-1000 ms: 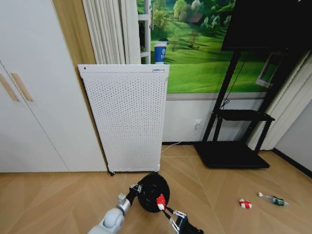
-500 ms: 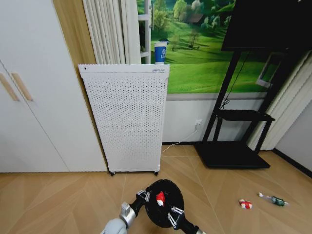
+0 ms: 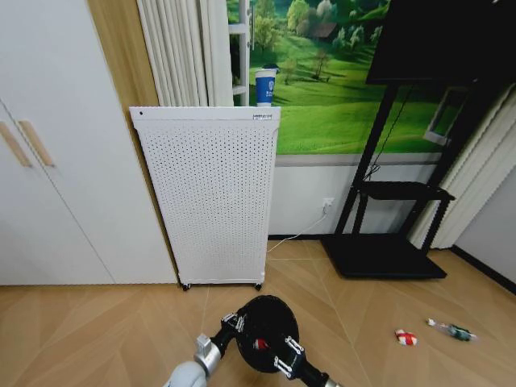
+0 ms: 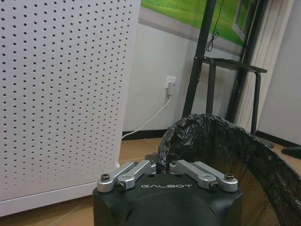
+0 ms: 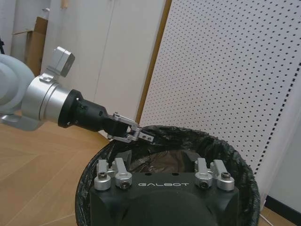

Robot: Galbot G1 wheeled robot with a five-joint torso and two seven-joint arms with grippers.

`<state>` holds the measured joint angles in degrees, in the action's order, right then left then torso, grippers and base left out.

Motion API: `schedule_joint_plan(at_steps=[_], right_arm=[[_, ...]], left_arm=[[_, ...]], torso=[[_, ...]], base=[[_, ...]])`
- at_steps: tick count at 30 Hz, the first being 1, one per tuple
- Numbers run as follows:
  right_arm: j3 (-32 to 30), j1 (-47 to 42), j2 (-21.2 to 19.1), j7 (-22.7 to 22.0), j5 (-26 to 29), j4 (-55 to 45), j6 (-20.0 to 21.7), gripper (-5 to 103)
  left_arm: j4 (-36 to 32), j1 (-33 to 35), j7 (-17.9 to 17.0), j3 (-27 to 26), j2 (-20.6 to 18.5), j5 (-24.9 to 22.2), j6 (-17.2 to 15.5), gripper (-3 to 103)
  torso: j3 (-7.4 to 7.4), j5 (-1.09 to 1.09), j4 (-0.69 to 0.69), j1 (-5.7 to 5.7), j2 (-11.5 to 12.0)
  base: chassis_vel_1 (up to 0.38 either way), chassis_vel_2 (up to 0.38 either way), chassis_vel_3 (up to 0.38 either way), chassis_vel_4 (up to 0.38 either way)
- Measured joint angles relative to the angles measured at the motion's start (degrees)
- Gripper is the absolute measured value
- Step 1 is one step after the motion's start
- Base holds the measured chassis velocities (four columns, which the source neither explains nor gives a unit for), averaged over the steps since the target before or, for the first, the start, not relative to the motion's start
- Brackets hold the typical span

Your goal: Pick up the trash bin and place the garbage on the floor into it.

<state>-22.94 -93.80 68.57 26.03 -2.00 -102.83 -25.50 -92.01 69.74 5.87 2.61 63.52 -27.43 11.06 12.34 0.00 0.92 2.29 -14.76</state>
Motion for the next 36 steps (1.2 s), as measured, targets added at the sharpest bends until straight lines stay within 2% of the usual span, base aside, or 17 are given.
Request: schedule_joint_plan(at_steps=[1, 2, 4, 5, 7, 8, 10, 12, 13, 14, 21, 27, 36], right_arm=[[-0.7, -0.2, 0.5, -0.1, 0.7, -0.2, 0.0, 66], [-0.7, -0.2, 0.5, -0.1, 0.7, -0.2, 0.0, 66], [-2.8, -0.7, 1.9, -0.5, 2.2, -1.1, 0.1, 77], [-2.8, -0.7, 1.9, -0.5, 2.2, -1.1, 0.1, 77], [-4.4, -1.2, 3.1, -2.2, 4.2, -2.0, 0.6, 88], [-4.4, -1.2, 3.1, -2.2, 4.2, -2.0, 0.6, 88], [-5.8, -0.9, 3.9, -3.7, 5.7, -2.2, 0.7, 97], [-6.0, -0.8, 4.0, -3.8, 5.9, -2.2, 0.7, 99], [-6.4, -0.4, 4.5, -4.2, 6.7, -2.1, 0.7, 99], [-6.4, -0.4, 4.5, -4.2, 6.7, -2.1, 0.7, 99], [-5.8, 0.9, 5.0, -5.8, 7.4, -1.4, 0.9, 100], [-5.5, 1.5, 4.9, -6.1, 7.5, -1.0, 0.5, 100], [-5.1, 1.8, 4.9, -6.6, 7.5, -0.3, -0.5, 100]], left_arm=[[0.2, 0.2, 0.0, -0.7, 0.1, -0.3, 0.0, 6], [0.2, 0.2, 0.0, -0.7, 0.1, -0.3, 0.0, 6], [0.5, 0.7, -0.2, -2.8, 0.3, -1.3, 0.0, 6], [0.5, 0.7, -0.2, -2.8, 0.3, -1.3, 0.0, 6], [0.6, 1.3, -0.7, -5.6, 0.7, -2.7, 0.0, 6], [0.6, 1.3, -0.7, -5.6, 0.7, -2.7, 0.0, 6], [0.6, 2.0, -1.5, -9.2, 1.3, -4.4, -0.1, 6], [0.6, 2.2, -1.6, -9.9, 1.5, -4.6, -0.1, 6], [0.3, 3.1, -1.9, -12.6, 1.9, -5.3, -0.2, 6], [0.3, 3.1, -1.9, -12.6, 1.9, -5.3, -0.2, 6], [-0.7, 8.8, -2.3, -22.7, 3.3, -6.8, -0.2, 6], [-1.7, 11.5, -1.8, -25.4, 3.6, -6.8, 0.0, 6], [-2.2, 12.0, -1.8, -25.8, 4.1, -6.6, 0.0, 6]], torso=[[0.00, 0.00, 0.00, 0.00, 0.0], [0.00, 0.00, 0.00, 0.00, 0.0], [0.00, 0.00, 0.00, 0.00, 0.0], [0.00, 0.00, 0.00, 0.00, 0.0], [0.00, -0.01, 0.00, 0.00, 0.0], [0.00, -0.01, 0.00, 0.00, 0.0], [0.00, -0.01, 0.00, 0.00, 0.0], [0.00, 0.00, 0.00, 0.00, 0.0], [0.00, -0.01, 0.00, 0.00, 0.0], [0.00, -0.01, 0.00, 0.00, 0.0], [0.00, 0.00, -0.02, 0.00, 0.0], [0.00, 0.00, -0.02, 0.00, 0.0], [0.00, 0.02, 0.00, 0.00, 0.0]], base=[[0.000, 0.000, 0.000, 0.000], [0.000, 0.000, 0.000, 0.000], [0.000, 0.000, 0.000, 0.000], [0.000, 0.000, 0.000, 0.000], [0.000, 0.000, 0.000, 0.000], [0.000, 0.000, 0.000, 0.000], [0.000, 0.000, 0.000, 0.000], [0.000, 0.000, 0.000, 0.000], [0.000, 0.000, 0.000, 0.000], [0.000, 0.000, 0.000, 0.000], [-0.031, -0.028, 0.027, 0.030], [-0.143, -0.138, 0.124, 0.145], [-0.232, -0.235, 0.226, 0.223]])
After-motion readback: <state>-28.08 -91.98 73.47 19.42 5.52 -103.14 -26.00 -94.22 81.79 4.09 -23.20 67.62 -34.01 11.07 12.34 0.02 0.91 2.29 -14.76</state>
